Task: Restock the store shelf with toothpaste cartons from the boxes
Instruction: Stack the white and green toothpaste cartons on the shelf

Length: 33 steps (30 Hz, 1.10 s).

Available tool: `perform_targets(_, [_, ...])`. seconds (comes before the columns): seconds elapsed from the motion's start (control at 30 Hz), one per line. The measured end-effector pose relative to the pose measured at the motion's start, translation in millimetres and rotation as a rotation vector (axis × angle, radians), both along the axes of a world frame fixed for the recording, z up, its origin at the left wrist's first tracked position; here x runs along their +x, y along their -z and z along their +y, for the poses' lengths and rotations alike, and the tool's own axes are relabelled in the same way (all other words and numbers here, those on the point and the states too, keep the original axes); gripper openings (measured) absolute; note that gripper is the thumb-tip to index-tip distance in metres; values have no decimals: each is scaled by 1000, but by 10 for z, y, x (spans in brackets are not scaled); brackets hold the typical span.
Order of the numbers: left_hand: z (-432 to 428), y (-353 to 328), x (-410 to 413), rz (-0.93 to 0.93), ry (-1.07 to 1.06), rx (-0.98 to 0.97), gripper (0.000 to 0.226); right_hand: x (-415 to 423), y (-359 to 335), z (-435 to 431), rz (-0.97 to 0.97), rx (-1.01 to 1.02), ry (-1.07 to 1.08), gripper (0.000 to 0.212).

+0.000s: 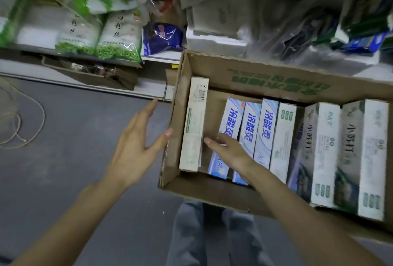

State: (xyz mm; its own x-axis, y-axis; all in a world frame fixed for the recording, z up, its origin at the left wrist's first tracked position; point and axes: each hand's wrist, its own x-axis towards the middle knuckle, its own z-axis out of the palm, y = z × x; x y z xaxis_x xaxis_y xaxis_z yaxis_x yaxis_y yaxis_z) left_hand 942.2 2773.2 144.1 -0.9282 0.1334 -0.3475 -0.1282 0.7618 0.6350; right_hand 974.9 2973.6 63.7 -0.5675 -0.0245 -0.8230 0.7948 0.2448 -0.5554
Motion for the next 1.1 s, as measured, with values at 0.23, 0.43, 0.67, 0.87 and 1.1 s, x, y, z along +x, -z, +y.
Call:
perform_targets(0.23, [-129, 318, -144, -36, 149, 54, 79, -183, 251, -402, 68, -43, 322, 34])
perform_targets(0.43, [-191, 479, -187, -75, 244, 83, 76, -184, 298, -636, 62, -69, 514, 42])
perform_targets(0.67, [-69, 499, -165, -101, 296, 163, 63, -222, 207, -749, 79, -143, 683, 35])
perform_targets(0.87, [-83, 511, -120, -117, 294, 187, 60, -161, 204, -743, 12, -174, 801, 45])
perform_targets(1.1, [16, 265, -68, -155, 203, 238, 52, -37, -95, -657, -5, -230, 820, 38])
